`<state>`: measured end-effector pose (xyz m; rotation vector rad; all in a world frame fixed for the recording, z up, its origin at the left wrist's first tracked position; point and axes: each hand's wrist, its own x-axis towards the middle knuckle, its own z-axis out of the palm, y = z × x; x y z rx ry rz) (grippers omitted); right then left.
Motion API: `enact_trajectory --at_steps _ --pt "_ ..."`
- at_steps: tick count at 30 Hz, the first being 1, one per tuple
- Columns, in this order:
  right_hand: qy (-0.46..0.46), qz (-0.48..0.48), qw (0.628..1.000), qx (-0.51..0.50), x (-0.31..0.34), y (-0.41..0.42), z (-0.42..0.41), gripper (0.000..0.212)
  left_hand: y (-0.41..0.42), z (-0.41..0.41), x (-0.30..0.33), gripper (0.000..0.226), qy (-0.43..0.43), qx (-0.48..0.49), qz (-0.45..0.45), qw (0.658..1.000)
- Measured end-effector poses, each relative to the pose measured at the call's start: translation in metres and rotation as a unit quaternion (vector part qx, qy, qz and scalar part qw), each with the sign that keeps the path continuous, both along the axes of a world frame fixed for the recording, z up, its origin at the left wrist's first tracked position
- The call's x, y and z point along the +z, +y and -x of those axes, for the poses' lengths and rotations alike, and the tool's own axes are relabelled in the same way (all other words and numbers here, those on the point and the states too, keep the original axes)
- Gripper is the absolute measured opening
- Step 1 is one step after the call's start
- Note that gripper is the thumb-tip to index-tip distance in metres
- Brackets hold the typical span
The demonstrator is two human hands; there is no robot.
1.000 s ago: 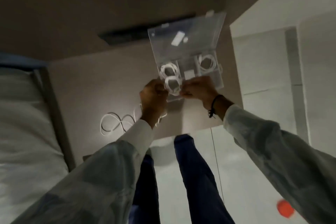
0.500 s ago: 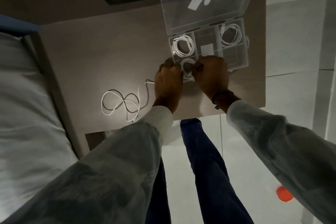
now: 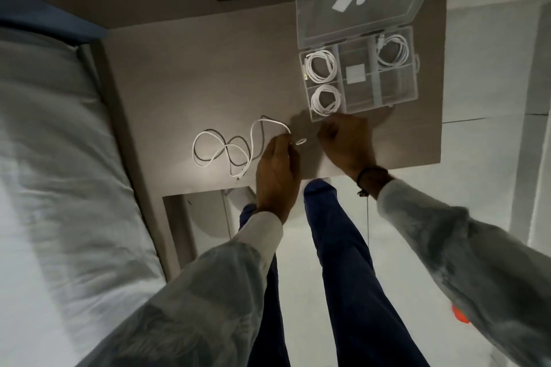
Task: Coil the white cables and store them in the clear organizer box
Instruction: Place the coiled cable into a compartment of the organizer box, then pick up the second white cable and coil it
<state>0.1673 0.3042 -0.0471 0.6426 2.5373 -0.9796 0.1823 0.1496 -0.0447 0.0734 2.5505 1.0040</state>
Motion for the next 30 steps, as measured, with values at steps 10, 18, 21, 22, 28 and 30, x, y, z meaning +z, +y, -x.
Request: enact_trajectory --at_steps 10,18,21,22,28,30 --pt "-0.166 0.174 0.954 -0.181 -0.027 -0.083 -0.016 0.021 -0.064 -0.042 -0.023 0.031 -0.103 0.059 0.007 0.993" --pt "-0.108 0.111 0.954 -0.256 -0.040 -0.088 0.000 0.011 -0.057 -0.001 -0.026 0.020 -0.048 0.063 -0.023 0.997" --pt "-0.032 0.088 0.970 -0.225 -0.028 -0.088 0.012 0.012 -0.064 0.013 -0.013 0.019 -0.010 0.085 -0.019 0.996" --pt "-0.003 0.085 0.973 -0.214 -0.020 -0.089 0.015 0.010 -0.069 0.018 -0.006 0.021 0.009 0.098 -0.025 0.995" --pt "0.165 0.158 0.969 -0.096 0.086 -0.096 0.035 0.007 -0.091 0.063 0.078 0.035 -0.012 0.062 -0.176 0.982" --pt "0.164 0.182 0.967 -0.066 0.130 -0.103 0.048 0.009 -0.103 0.080 0.117 0.030 -0.028 0.102 -0.216 0.971"
